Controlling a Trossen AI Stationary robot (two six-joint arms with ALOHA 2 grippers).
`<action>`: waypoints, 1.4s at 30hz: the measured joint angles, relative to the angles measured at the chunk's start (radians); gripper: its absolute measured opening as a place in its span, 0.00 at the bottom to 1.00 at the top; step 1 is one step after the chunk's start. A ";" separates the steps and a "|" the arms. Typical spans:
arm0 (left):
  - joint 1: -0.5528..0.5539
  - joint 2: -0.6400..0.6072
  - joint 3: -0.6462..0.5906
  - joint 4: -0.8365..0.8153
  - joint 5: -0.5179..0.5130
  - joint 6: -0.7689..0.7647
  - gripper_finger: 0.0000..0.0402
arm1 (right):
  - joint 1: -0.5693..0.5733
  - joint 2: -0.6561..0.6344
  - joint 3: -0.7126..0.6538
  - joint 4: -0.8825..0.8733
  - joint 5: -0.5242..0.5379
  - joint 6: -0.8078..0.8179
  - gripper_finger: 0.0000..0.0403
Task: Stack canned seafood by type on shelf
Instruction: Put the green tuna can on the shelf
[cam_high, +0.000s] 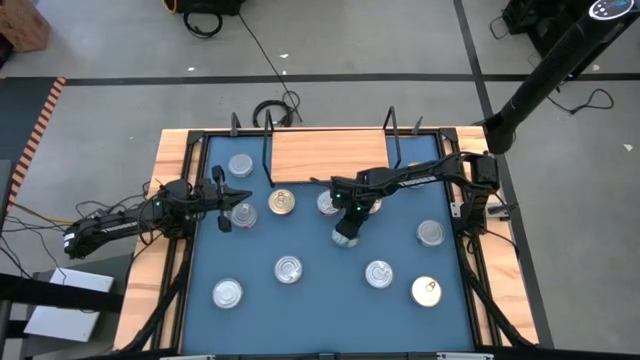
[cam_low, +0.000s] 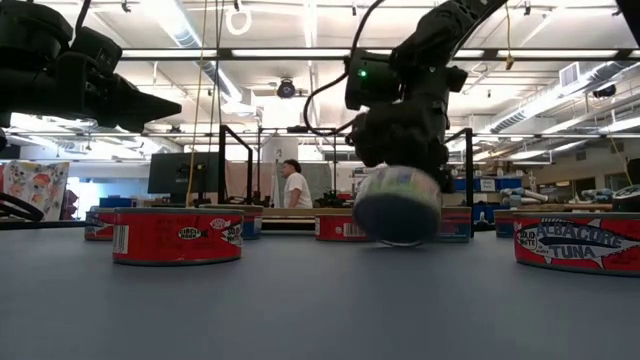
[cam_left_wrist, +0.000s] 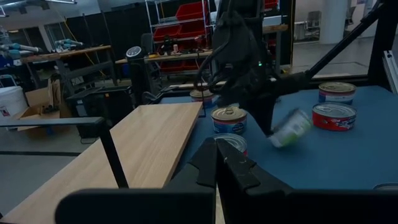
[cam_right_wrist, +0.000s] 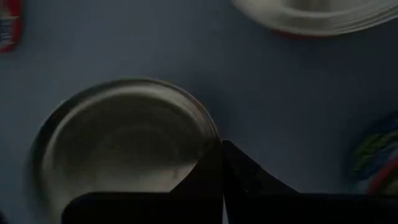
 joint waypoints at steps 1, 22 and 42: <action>0.000 0.000 0.000 0.000 0.000 0.000 0.01 | -0.001 0.001 -0.001 -0.001 0.000 -0.004 0.00; 0.000 0.000 0.000 0.000 0.000 0.000 0.01 | -0.046 -0.001 0.002 -0.035 0.034 -0.139 0.01; 0.000 0.000 0.000 0.000 0.000 0.000 0.01 | -0.051 -0.004 0.004 -0.016 0.089 -0.211 0.21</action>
